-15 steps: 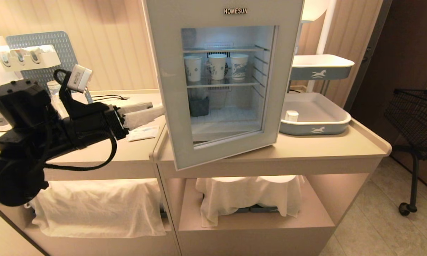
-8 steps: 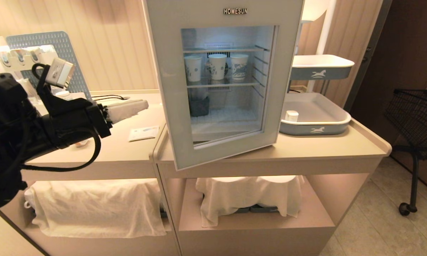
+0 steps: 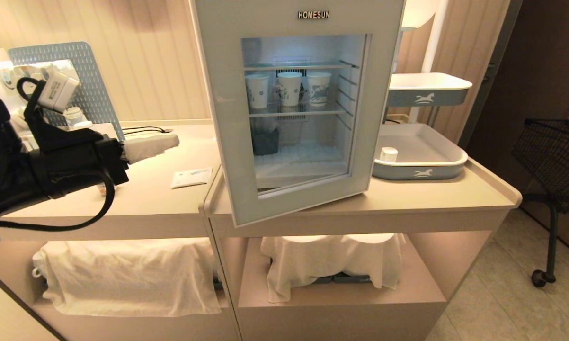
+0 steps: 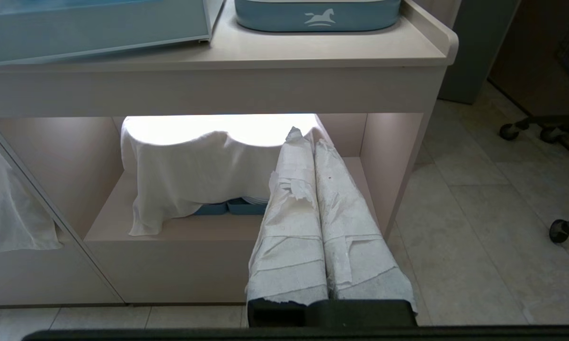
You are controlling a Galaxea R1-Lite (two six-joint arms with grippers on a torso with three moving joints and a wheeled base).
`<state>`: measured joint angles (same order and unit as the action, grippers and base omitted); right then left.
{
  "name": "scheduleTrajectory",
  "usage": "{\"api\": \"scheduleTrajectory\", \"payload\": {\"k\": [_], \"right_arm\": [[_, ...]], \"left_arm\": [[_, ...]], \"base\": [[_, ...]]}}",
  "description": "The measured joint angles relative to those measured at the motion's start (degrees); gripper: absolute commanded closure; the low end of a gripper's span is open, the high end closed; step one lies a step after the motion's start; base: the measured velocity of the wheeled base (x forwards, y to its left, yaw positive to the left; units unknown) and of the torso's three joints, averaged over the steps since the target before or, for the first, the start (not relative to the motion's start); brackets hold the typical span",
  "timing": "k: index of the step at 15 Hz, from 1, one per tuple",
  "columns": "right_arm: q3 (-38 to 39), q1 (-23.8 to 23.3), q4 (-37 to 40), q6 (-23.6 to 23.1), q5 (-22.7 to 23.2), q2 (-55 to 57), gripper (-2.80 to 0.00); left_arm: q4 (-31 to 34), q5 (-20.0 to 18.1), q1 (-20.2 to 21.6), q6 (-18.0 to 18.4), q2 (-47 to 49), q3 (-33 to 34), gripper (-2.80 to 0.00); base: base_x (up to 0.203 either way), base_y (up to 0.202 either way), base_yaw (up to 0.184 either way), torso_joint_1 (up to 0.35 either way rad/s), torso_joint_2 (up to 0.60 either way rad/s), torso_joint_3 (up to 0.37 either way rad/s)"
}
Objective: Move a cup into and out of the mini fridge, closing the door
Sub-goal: Open the freezer door
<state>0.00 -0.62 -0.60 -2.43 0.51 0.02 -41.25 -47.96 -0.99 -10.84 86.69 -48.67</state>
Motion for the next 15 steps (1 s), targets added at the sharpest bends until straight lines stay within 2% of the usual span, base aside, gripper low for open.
{"api": "scheduleTrajectory", "payload": {"k": [4,8,11,15], "right_arm": [[0.0,0.0,0.0,0.0,0.0,0.0,0.0],[0.0,0.0,0.0,0.0,0.0,0.0,0.0],[0.0,0.0,0.0,0.0,0.0,0.0,0.0],[0.0,0.0,0.0,0.0,0.0,0.0,0.0]], "left_arm": [[10.5,6.7,-0.3,7.5,0.9,-5.0,0.0],[10.9,11.1,-1.9,11.5,5.1,-8.0,0.0],[10.6,16.6,-4.5,12.6,9.6,-11.4,0.0],[6.9,19.3,-7.4,12.4,15.2,-14.7,0.0]], "base": [[0.0,0.0,0.0,0.0,0.0,0.0],[0.0,0.0,0.0,0.0,0.0,0.0],[0.0,0.0,0.0,0.0,0.0,0.0],[0.0,0.0,0.0,0.0,0.0,0.0]]}}
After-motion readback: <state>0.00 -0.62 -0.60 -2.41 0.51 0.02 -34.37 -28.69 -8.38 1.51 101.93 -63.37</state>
